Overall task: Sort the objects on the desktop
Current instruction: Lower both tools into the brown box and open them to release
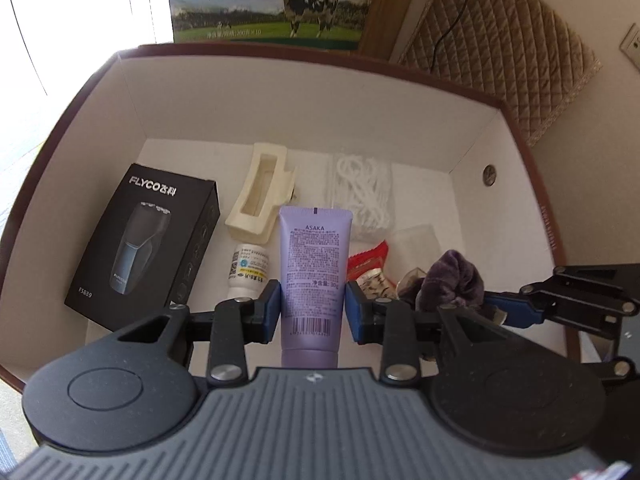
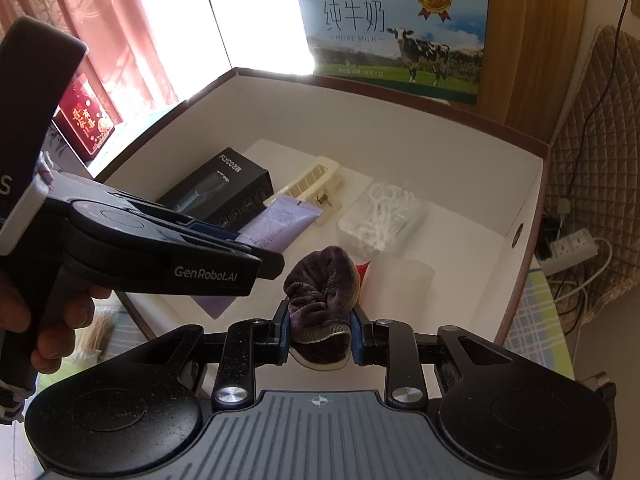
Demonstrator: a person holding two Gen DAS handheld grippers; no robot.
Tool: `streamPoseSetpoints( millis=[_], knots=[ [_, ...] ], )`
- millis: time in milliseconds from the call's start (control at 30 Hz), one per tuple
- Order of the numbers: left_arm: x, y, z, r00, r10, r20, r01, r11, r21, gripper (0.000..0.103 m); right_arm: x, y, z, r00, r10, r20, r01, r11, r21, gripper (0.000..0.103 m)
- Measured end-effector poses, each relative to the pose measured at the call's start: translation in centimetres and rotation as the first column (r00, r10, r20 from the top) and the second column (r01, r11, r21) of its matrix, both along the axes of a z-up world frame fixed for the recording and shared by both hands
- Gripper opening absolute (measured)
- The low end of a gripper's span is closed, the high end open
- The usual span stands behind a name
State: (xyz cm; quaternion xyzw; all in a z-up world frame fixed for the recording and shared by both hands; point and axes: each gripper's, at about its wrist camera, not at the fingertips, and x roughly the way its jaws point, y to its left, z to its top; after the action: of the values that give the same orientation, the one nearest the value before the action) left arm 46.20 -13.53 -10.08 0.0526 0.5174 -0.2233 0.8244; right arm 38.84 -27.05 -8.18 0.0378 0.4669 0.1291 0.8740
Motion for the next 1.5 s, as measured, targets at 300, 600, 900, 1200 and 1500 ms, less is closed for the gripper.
streamPoseSetpoints(
  millis=[300, 600, 900, 1200, 1500],
  knots=[
    [0.5, 0.3, -1.1, 0.999, -0.004, -0.032, 0.005, 1.0, 0.021, 0.029, 0.1, 0.3, -0.4, 1.0, -0.003, -0.018, 0.003, 1.0, 0.002, 0.025],
    [0.6, 0.8, -0.4, 1.0, -0.016, -0.016, 0.016, 1.0, 0.018, 0.028, 0.2, 0.3, -0.8, 1.0, 0.001, -0.03, -0.001, 1.0, 0.004, 0.026],
    [0.6, 1.9, 0.1, 1.0, -0.003, -0.002, 0.003, 0.999, 0.044, 0.036, 0.2, 0.9, -1.0, 1.0, 0.009, -0.012, -0.008, 1.0, 0.027, 0.033],
    [0.2, 3.4, 0.8, 1.0, 0.016, 0.023, -0.017, 0.999, 0.045, 0.05, 0.0, 1.2, -0.3, 0.999, -0.015, 0.038, 0.014, 0.999, 0.037, 0.072],
    [-0.5, 4.3, 2.3, 0.997, 0.016, 0.072, -0.021, 0.998, 0.06, 0.075, -1.2, 1.3, 0.6, 0.999, -0.021, 0.039, 0.019, 0.999, 0.038, 0.096]
  ],
)
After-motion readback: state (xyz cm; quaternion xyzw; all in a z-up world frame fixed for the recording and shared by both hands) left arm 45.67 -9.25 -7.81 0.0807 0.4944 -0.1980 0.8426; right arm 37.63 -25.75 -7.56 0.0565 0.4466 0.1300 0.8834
